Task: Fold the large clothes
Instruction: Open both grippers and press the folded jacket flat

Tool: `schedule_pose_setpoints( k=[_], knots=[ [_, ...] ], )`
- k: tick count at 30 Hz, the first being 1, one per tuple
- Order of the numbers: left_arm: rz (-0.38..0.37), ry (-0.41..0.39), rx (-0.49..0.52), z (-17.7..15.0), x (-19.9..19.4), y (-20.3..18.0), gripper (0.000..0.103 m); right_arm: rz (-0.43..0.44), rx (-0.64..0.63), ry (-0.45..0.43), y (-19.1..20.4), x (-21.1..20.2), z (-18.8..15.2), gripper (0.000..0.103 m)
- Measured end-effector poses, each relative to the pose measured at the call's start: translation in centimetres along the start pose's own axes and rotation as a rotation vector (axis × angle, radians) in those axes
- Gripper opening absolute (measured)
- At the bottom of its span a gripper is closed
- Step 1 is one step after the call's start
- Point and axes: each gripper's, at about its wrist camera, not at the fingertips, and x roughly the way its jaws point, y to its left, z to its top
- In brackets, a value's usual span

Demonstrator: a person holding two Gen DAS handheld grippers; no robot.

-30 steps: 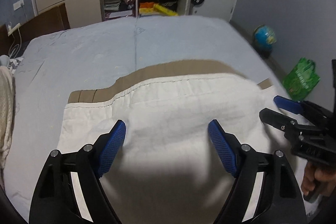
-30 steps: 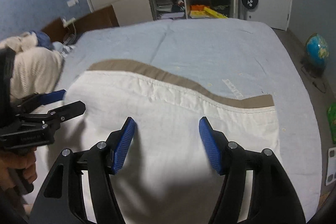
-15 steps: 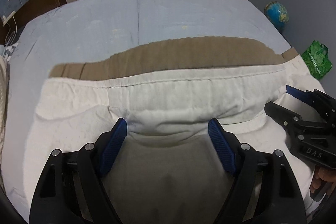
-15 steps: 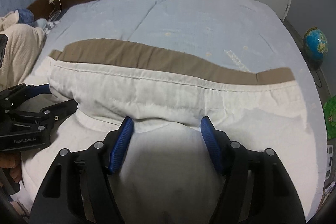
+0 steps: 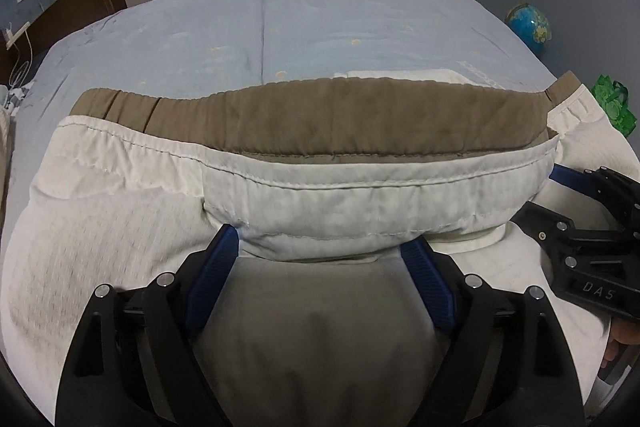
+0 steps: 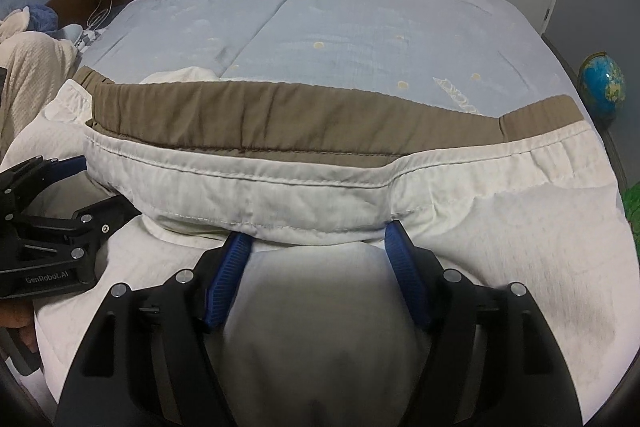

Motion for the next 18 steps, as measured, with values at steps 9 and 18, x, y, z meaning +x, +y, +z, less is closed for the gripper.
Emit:
schedule_pose_setpoints(
  k=[9,18],
  knots=[
    [-0.022,0.008,-0.005,0.2,-0.3,0.2,0.080,0.007,-0.001,-0.002,-0.2,0.0,0.0,0.067],
    [-0.150,-0.084,-0.063,3.6,-4.9,2.7,0.059,0.128,0.084,-0.122,-2.2,-4.7,1.8,0.066]
  ],
)
